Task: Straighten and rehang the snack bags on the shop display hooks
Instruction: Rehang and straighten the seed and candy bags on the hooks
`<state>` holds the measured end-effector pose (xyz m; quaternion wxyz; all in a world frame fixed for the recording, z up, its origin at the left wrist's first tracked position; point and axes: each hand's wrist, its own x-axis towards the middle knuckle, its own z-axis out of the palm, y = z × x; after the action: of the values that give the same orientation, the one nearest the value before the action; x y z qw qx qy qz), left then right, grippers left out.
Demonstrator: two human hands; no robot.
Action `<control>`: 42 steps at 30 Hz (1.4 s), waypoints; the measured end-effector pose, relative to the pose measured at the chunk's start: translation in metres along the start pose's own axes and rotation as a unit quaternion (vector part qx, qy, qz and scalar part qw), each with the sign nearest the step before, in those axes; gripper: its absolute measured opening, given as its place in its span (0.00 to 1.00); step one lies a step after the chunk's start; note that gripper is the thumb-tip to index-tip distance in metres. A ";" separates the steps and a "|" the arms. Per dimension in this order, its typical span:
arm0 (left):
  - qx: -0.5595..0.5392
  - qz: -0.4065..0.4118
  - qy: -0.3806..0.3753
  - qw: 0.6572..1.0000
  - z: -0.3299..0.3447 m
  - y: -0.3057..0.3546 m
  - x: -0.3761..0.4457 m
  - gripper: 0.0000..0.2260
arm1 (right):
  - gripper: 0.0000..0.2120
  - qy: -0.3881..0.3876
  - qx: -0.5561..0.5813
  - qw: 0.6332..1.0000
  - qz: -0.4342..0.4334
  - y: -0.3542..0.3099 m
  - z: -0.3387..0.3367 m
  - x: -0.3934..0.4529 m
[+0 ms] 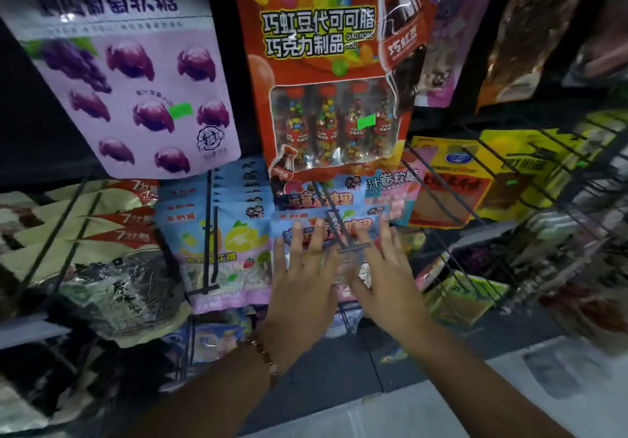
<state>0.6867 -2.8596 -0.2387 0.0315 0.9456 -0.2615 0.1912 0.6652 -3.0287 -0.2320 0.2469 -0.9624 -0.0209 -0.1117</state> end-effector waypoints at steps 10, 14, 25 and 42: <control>0.056 -0.096 -0.034 0.993 0.044 -0.018 0.040 0.34 | 0.30 0.068 0.317 0.943 0.080 0.019 0.010 0.059; 0.028 -0.142 -0.045 0.988 0.062 -0.010 0.011 0.47 | 0.39 -0.021 0.483 0.847 0.220 0.015 0.022 0.067; 0.054 -0.145 -0.061 0.986 0.048 -0.044 -0.010 0.43 | 0.38 -0.072 0.482 0.831 0.267 0.019 0.033 0.093; 0.018 -0.086 -0.147 0.985 -0.001 -0.140 -0.153 0.32 | 0.42 -0.120 0.065 0.986 0.093 -0.049 0.047 -0.057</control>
<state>0.6365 -2.6654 -0.2904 -0.0082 0.9828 -0.1771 0.0518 0.6145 -2.9625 -0.2626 0.3136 -0.9485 0.0320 0.0301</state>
